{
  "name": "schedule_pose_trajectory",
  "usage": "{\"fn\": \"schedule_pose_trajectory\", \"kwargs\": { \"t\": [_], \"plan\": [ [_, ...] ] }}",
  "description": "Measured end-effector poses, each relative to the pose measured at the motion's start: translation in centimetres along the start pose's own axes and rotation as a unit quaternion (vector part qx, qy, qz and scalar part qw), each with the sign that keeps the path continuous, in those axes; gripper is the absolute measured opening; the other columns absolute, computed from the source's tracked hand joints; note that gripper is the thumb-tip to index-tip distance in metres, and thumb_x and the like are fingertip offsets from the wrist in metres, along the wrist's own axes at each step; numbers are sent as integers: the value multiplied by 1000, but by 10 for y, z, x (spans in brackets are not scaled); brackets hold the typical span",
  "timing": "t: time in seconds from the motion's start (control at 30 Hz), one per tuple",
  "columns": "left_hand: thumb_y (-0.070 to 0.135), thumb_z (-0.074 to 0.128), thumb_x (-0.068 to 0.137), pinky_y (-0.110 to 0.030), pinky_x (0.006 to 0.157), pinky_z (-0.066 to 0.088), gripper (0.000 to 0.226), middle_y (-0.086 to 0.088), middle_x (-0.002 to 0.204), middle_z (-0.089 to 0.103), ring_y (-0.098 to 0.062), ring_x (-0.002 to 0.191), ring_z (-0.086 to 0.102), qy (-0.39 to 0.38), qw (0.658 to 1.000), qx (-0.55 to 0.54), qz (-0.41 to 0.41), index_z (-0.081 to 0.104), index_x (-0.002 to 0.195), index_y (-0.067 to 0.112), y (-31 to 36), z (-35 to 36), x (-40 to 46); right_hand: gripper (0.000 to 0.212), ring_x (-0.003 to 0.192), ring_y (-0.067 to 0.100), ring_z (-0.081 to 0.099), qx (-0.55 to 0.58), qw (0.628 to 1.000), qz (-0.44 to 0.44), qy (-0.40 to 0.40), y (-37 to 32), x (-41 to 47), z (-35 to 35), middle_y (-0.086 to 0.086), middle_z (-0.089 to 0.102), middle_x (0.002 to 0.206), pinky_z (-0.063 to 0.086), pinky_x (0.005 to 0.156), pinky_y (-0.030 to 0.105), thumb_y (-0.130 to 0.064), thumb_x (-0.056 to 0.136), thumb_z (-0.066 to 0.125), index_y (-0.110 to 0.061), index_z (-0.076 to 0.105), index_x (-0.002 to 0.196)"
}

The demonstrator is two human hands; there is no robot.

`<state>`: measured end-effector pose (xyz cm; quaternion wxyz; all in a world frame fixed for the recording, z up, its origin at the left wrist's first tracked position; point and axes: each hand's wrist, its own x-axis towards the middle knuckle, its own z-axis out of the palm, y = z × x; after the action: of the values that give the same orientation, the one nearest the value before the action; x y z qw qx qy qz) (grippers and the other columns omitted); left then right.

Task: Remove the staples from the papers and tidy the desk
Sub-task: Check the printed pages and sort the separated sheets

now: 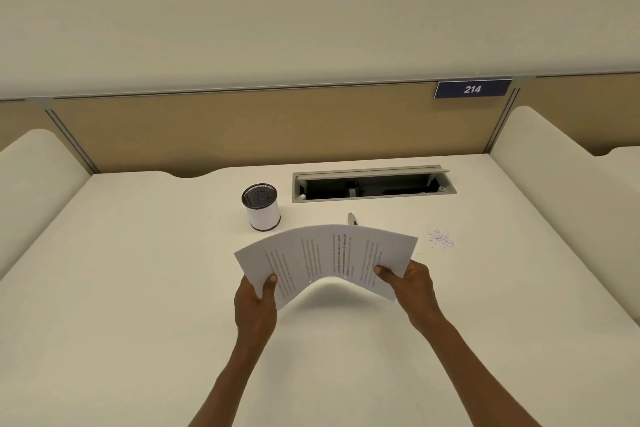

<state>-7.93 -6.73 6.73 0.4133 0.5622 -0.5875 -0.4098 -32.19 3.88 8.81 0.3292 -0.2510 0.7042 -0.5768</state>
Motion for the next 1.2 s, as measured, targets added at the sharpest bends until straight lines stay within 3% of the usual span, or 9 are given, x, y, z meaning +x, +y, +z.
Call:
{"fn": "schedule_pose_trajectory", "kwargs": {
  "t": [0.17,0.27,0.5,0.6,0.67,0.8,0.93,1.03,1.2],
  "plan": [
    [6,58,99,-15,65,42,27,-3,105,63,-25,96,59,-25,999,31,-13,57,125,0,-14,6,-4,23,94,23,68,-6,1000,24,0,20,-2,5,0,72,96,51,63,14,-7,83,73,-14,68,105],
    [4,57,98,-14,66,42,27,-3,105,63,-23,95,60,-23,999,32,2,58,125,1,-6,3,4,24,86,14,67,-13,1000,22,1,11,2,4,2,71,97,49,59,11,-7,84,72,-13,68,107],
    [7,61,96,-8,59,42,11,15,88,65,-5,79,62,-97,984,99,110,64,105,12,22,-20,42,41,93,16,68,-42,998,36,-10,4,12,-3,0,70,111,54,74,26,-12,80,77,-18,59,117],
    [1,61,94,-14,61,38,15,12,83,63,-12,74,58,-163,962,167,143,63,99,16,41,-31,62,73,100,19,65,-10,997,82,-11,7,7,-2,5,63,125,53,83,35,-18,76,81,-21,40,136],
    [2,60,94,-20,62,36,19,9,81,61,-14,74,55,-203,945,208,152,58,92,20,56,-37,72,101,119,25,55,-16,996,86,10,2,5,-1,8,50,139,45,96,42,-25,74,84,-24,16,149],
    [5,59,95,-23,65,38,15,2,87,63,-19,79,56,-266,909,271,173,58,89,18,77,-43,89,128,144,24,23,-154,986,-45,50,-16,11,0,4,22,158,27,114,48,-49,57,87,-25,5,153],
    [5,60,94,-26,67,40,16,-1,89,63,-21,84,57,-321,869,316,204,56,89,20,99,-38,96,117,142,11,26,-225,957,-173,-60,-57,18,10,-9,27,156,27,114,38,-56,59,85,-32,15,151],
    [5,59,94,-32,72,43,17,-1,93,63,-22,87,57,-356,834,348,237,55,89,20,115,-31,94,108,133,13,39,-261,933,-159,-188,-89,22,26,-9,40,148,38,104,37,-40,67,86,-35,16,149],
    [5,57,96,-29,67,37,22,2,91,59,-19,84,54,-379,798,384,270,50,87,23,131,-19,91,34,94,19,66,-226,933,-149,-238,-97,21,42,-3,66,111,59,80,36,-24,83,75,-29,59,113]
  ]
}}
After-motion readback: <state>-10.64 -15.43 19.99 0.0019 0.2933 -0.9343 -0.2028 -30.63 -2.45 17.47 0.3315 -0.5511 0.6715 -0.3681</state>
